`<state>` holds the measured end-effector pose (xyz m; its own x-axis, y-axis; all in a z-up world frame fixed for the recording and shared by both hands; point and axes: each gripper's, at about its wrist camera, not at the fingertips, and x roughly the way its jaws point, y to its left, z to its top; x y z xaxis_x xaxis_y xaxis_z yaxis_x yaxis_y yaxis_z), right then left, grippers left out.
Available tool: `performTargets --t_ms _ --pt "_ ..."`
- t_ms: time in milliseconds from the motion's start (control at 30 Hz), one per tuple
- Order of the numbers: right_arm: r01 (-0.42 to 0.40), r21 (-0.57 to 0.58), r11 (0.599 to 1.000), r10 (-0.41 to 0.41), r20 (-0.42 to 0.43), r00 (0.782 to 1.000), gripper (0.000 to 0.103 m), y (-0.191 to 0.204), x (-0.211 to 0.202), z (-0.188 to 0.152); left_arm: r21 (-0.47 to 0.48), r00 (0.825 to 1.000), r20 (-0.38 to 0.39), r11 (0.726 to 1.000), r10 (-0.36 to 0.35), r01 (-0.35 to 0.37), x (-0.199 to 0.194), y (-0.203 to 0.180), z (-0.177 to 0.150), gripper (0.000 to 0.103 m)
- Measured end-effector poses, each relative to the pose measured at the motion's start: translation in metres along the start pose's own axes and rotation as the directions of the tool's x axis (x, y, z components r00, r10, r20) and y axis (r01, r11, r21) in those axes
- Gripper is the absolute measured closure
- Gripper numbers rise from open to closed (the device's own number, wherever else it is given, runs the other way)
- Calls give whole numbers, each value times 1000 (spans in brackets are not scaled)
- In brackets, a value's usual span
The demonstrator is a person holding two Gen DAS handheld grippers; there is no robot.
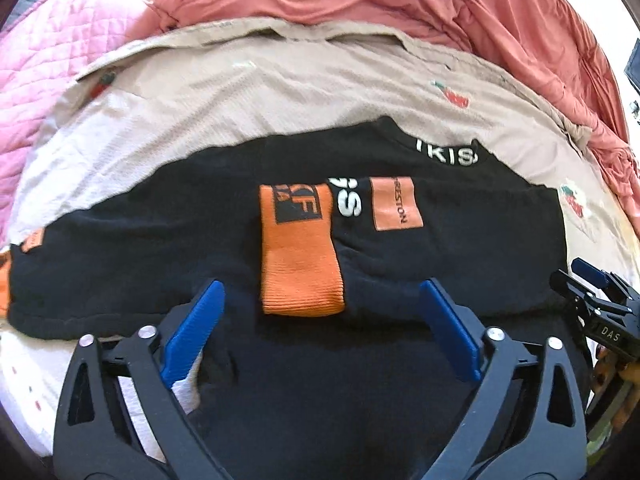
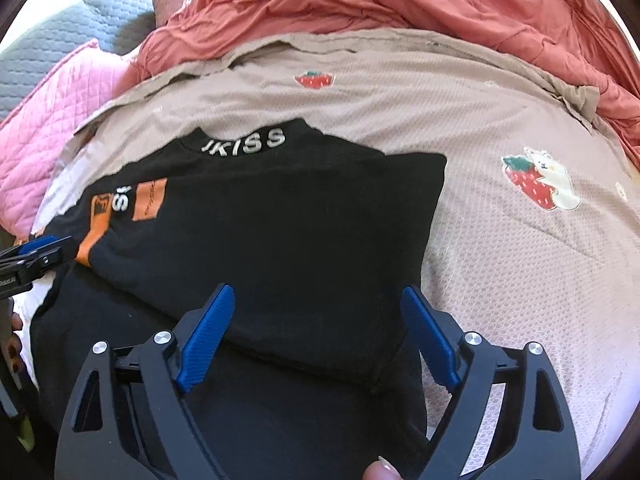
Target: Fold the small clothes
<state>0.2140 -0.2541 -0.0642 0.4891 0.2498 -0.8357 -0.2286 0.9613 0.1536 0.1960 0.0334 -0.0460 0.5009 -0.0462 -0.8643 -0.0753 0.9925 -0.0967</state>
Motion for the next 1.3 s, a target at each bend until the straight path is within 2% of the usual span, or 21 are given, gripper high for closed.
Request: performTargets --t_ms 67,200,567,633,767,900,1000,1300 --pt "10 1 1000 -10 18 1000 9 0 -3 1 1 1000 13 1000 10 -10 -8 0 1 9" --pt "16 -1 1000 -16 53 998 8 0 -10 4 5 999 37 999 36 -37 -21 -2 5 9" --pt "19 -10 1000 -18 116 993 6 6 -25 7 -13 995 84 998 55 -54 -52 12 7 9" --pt "23 -23 999 -20 137 990 6 10 -32 7 -33 993 94 997 67 -64 -55 16 7 9" --pt "47 -57 997 -35 192 981 6 21 -49 3 -83 994 105 996 45 -36 -63 28 6 9" --pt "45 -65 997 -28 242 970 6 34 -68 -2 -85 992 101 994 76 -68 -67 37 7 9" --pt "43 -63 997 -26 253 967 6 42 -76 -2 -104 990 125 993 65 -52 -74 44 7 9" --pt "42 -61 997 -27 235 972 6 74 -85 2 -79 987 146 996 63 -51 -92 63 6 9"
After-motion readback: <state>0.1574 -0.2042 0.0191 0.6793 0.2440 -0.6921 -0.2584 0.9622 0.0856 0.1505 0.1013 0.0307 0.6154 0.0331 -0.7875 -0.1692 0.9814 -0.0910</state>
